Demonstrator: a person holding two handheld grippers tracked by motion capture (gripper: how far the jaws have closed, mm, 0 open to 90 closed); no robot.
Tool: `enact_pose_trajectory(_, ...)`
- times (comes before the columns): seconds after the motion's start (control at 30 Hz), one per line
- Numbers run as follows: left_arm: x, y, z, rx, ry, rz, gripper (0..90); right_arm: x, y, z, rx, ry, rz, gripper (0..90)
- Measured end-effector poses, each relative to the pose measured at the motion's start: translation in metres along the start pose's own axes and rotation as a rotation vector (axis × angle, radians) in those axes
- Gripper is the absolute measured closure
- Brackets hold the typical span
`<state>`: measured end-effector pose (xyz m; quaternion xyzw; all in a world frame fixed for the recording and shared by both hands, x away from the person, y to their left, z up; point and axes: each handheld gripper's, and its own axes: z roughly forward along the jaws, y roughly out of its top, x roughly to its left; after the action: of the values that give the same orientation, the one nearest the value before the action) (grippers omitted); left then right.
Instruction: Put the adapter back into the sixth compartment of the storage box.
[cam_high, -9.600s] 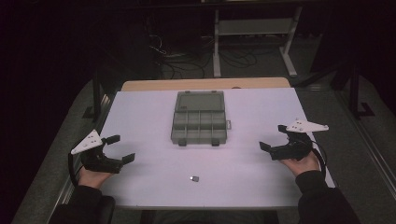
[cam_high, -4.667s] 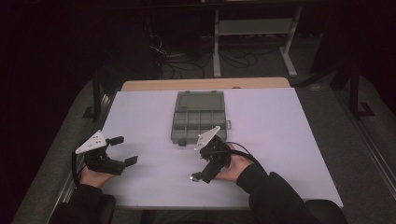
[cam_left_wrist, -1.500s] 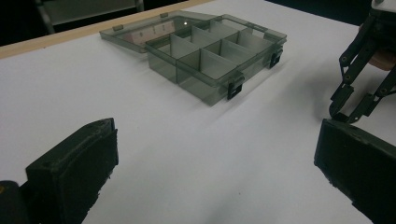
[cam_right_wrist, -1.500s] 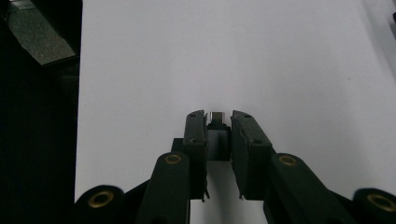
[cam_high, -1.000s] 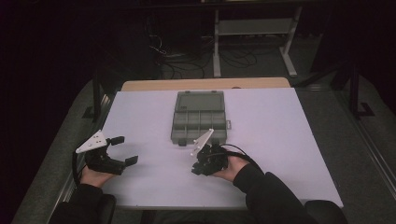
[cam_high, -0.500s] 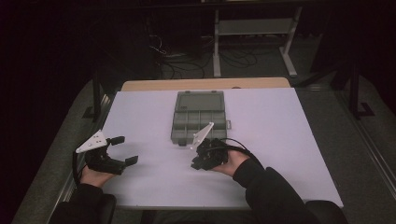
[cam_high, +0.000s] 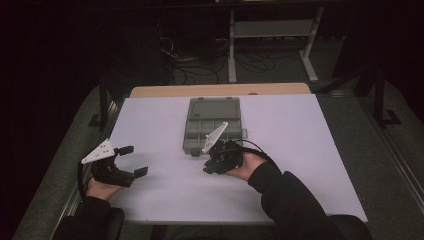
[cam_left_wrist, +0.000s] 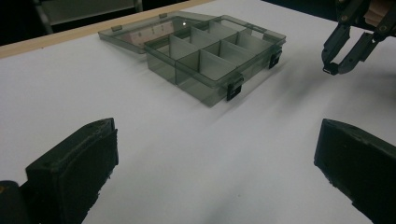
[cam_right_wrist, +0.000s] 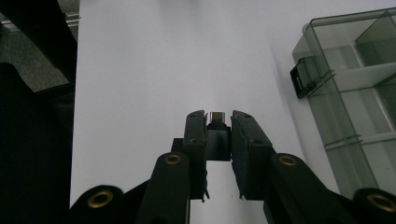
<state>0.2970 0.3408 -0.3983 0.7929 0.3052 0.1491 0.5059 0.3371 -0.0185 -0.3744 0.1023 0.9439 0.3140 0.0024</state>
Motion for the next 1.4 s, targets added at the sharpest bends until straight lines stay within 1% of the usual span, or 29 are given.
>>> enact_pose_trajectory(0.53,0.000,0.000,0.000,-0.001,-0.002,0.001,0.0,-0.008,0.011,-0.004,-0.002,-0.014,-0.010,75.4)
enact_pose_trajectory(0.9,0.000,0.000,0.000,-0.002,-0.002,0.001,0.0,-0.015,0.017,-0.008,-0.005,-0.026,-0.005,75.4)
enact_pose_trajectory(1.1,0.000,0.000,0.000,-0.002,-0.002,0.001,0.0,-0.021,0.021,-0.009,-0.009,-0.036,0.000,75.4)
enact_pose_trajectory(1.4,0.000,0.000,0.000,-0.003,-0.003,0.000,0.0,-0.031,0.028,-0.009,0.002,-0.046,0.011,75.4)
